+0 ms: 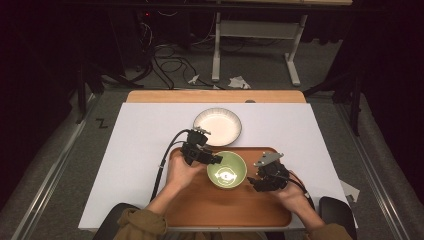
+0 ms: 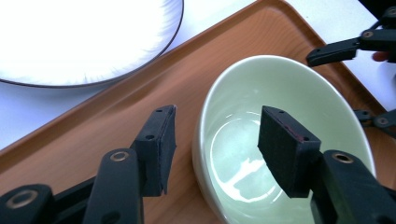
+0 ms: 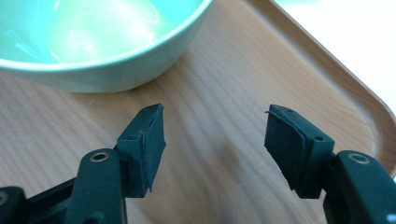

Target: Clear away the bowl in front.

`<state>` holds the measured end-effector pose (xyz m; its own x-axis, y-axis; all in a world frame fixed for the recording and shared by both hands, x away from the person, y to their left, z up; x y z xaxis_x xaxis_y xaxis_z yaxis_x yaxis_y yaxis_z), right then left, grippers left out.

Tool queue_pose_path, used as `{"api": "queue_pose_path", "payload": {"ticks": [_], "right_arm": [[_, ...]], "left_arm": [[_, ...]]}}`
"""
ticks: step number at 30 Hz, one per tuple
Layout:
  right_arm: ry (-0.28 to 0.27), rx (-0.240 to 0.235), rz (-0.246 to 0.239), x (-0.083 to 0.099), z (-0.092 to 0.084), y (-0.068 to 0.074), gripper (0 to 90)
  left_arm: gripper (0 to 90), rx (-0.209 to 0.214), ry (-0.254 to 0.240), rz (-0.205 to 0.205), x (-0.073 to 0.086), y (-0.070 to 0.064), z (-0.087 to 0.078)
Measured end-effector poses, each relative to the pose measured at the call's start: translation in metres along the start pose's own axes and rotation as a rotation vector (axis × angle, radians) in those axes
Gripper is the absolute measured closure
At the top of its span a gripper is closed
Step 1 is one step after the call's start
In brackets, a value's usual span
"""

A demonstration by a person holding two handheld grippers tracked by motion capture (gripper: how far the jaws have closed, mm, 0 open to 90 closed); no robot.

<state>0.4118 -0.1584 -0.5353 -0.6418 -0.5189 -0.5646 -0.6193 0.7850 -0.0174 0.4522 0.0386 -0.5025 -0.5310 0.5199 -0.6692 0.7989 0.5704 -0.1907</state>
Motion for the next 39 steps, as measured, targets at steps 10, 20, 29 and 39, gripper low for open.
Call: {"api": "queue_pose_path", "payload": {"ticks": [10,20,29,39], "right_arm": [[-0.011,-0.003,0.002,0.0,-0.001,0.0,38.1],[0.002,-0.004,0.001,0.001,-0.001,-0.001,38.0],[0.005,-0.002,0.004,0.001,0.0,-0.001,38.0],[0.001,-0.006,0.01,0.001,-0.002,-0.002,38.0]], "left_arm": [[45.6,-0.011,-0.055,0.017,-0.007,-0.003,-0.024],[44.9,-0.023,-0.065,0.044,-0.008,-0.011,-0.044],[44.4,-0.034,-0.074,0.042,-0.004,-0.013,-0.061],[43.7,-0.003,-0.106,0.027,-0.003,-0.017,-0.076]]}}
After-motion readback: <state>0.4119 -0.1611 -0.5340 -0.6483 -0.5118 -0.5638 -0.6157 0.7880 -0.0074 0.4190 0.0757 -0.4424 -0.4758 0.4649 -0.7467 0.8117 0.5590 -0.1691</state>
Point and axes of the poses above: each handheld gripper's, and its own axes: z roughly forward along the jaws, x roughly out of its underside, y roughly to its left, the point moved 7 cm from there along z, roughly forward along the jaws, and after that the axes turned 15 degrees about z, right-handed, at the moved point
